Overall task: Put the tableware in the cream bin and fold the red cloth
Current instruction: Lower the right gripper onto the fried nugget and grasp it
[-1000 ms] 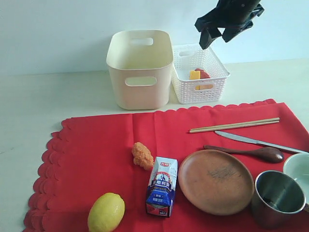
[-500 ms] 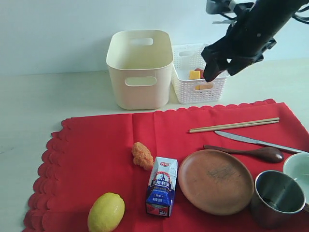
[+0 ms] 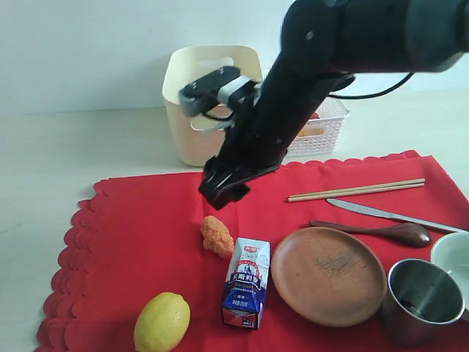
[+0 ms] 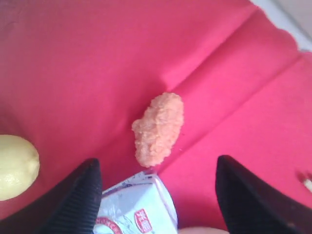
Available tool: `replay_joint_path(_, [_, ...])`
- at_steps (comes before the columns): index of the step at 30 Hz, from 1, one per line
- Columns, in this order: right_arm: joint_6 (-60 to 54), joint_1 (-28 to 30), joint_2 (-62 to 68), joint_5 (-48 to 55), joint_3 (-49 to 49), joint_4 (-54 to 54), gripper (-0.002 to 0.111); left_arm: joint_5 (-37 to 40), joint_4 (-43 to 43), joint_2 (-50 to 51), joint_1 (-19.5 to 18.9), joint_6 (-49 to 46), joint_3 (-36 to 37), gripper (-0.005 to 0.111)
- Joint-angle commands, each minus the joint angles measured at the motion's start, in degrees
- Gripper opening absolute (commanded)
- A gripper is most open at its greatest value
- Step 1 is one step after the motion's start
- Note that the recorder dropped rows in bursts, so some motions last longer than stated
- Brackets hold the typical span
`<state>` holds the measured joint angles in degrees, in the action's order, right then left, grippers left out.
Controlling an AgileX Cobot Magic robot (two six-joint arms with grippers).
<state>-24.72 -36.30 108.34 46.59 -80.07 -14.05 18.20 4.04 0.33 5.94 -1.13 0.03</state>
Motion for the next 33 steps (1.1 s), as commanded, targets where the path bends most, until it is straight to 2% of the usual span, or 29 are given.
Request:
replay_joint_path(1, [3.7,-3.9,5.1,-4.3,0.4,5.3,0.063,-0.3,0.3,-0.3,0.3,-0.2,0.0,0.012])
replay_joint_path(7, [14.1,-5.7,9.8,-8.1,-0.9,15.0,0.063,-0.3,0.3,-0.3,0.3,-0.2,0.0,0.012])
replay_joint_path(13, [17.5,-5.7,13.4,-5.6,-4.0,15.3,0.061,-0.3,0.3,-0.3,0.3,-0.2,0.0,0.012])
replay_joint_path(19, [18.0,-5.7,15.6,-3.9,-5.0,12.8,0.053,-0.3,0.3,-0.3,0.3,-0.2,0.0,0.012])
replay_joint_path(22, [18.9,-5.7,16.0,-3.2,-5.0,13.1,0.039,-0.3,0.3,-0.3,0.3,-0.2,0.0,0.012])
replay_joint_path(27, [18.9,-5.7,15.3,-3.6,-5.0,13.1,0.0,-0.3,0.3,-0.3,0.3,-0.2,0.0,0.012])
replay_joint_path(33, [18.8,-5.7,10.5,-3.7,-5.0,14.1,0.0,-0.3,0.3,-0.3,0.3,-0.2,0.0,0.012])
